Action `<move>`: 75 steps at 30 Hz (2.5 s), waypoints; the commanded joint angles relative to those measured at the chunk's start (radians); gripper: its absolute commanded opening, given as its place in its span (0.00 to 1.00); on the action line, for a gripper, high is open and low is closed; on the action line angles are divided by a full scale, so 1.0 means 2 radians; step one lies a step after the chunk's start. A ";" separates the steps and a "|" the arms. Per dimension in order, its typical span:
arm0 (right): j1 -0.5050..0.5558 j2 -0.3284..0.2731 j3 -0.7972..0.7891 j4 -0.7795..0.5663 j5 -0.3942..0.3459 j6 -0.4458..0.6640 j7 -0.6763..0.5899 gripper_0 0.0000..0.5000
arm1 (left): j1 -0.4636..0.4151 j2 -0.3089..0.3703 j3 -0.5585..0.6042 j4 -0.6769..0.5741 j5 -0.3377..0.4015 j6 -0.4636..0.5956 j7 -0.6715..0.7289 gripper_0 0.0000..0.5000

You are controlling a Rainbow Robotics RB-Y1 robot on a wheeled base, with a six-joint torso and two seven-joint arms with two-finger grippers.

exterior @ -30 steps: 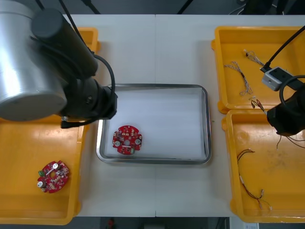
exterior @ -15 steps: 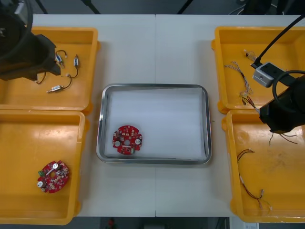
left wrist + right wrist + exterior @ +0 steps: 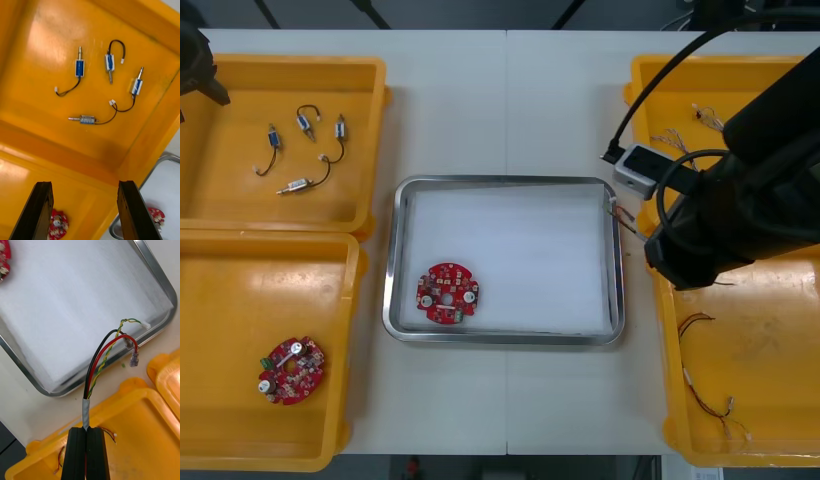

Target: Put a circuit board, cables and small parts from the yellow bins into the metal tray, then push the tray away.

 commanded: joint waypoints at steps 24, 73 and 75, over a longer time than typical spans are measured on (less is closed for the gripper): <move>-0.114 0.126 0.258 0.169 0.070 -0.111 0.266 0.00 | -0.230 -0.157 -0.130 0.422 -0.184 -0.198 -0.164 1.00; -0.114 0.099 0.080 0.167 0.015 -0.020 0.087 1.00 | -0.171 -0.203 -0.165 0.559 -0.177 -0.391 -0.302 1.00; -0.114 0.091 0.069 0.167 0.011 -0.007 0.056 1.00 | -0.168 -0.203 -0.165 0.560 -0.174 -0.391 -0.302 1.00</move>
